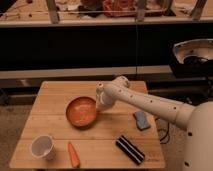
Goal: Drag the ceramic bowl in a circle
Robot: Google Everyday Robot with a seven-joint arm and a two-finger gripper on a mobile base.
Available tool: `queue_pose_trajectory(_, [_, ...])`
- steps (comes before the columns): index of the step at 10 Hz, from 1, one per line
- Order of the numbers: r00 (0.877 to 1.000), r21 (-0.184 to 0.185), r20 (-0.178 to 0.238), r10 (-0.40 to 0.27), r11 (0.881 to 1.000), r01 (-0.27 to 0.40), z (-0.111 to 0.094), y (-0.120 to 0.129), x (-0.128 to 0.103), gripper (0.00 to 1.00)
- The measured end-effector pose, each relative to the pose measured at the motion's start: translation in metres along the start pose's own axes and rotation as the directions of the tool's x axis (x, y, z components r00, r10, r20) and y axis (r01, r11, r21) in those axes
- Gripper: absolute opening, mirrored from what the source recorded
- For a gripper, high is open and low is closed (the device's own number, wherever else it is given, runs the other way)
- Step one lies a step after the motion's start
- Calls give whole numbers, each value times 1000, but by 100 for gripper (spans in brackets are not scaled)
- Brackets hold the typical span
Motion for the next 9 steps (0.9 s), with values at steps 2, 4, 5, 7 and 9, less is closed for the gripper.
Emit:
queue_pose_trajectory(2, [1000, -2, 4, 3, 1000, -3, -6, 8, -4, 0])
queue_pose_trajectory(4, [1000, 2, 23, 2, 1000, -2, -7, 3, -12, 0])
queue_pose_trajectory(5, [1000, 4, 31, 3, 1000, -3, -9, 7, -15, 0])
queue_pose_trajectory(7, [999, 7, 40, 6, 1000, -6, -17, 21, -19, 0])
queue_pose_trajectory(9, [998, 12, 56, -9, 1000, 8, -16, 21, -27, 0])
